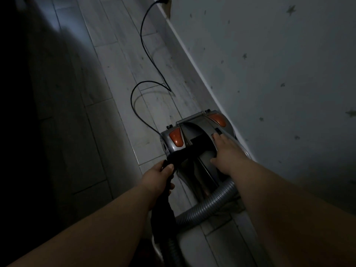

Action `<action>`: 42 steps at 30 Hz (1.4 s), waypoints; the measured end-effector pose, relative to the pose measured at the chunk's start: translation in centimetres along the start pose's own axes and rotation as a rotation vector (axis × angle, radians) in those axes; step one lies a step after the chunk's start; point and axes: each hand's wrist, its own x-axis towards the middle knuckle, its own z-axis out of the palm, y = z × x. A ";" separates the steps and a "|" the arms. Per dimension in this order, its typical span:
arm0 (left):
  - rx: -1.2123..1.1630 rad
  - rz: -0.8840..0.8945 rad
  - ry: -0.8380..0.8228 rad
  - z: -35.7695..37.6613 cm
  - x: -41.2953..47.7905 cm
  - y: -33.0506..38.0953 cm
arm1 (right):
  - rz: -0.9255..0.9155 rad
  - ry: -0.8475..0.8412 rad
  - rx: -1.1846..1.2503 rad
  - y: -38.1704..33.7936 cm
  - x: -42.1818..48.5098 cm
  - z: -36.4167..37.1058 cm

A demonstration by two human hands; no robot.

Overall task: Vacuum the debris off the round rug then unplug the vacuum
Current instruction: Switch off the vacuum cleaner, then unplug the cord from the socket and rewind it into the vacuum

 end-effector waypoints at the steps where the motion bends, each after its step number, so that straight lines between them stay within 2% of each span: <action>1: -0.001 -0.007 -0.005 0.3 0.4 0.0 | -0.010 -0.005 -0.007 0.0 -0.1 0.0; 11: 0.293 0.035 0.061 0.6 3.4 -0.7 | -0.036 -0.065 -0.012 -0.3 0.0 0.0; 16: 0.629 0.038 0.052 0.4 2.7 1.1 | -0.043 -0.048 -0.067 -0.6 -0.7 -0.3; 24: 0.691 0.020 0.057 -0.1 -1.8 4.5 | -0.095 -0.028 -0.084 -2.8 -4.9 -2.5; 31: 0.692 0.172 0.060 0.4 -11.4 13.2 | -0.181 -0.012 -0.031 -5.2 -13.5 -11.1; 35: 0.566 0.252 0.079 1.3 -18.2 19.8 | -0.188 0.098 -0.015 -6.3 -19.0 -17.9; 42: 0.611 0.427 0.090 2.2 -27.0 30.8 | -0.236 0.236 -0.007 -7.8 -25.6 -30.0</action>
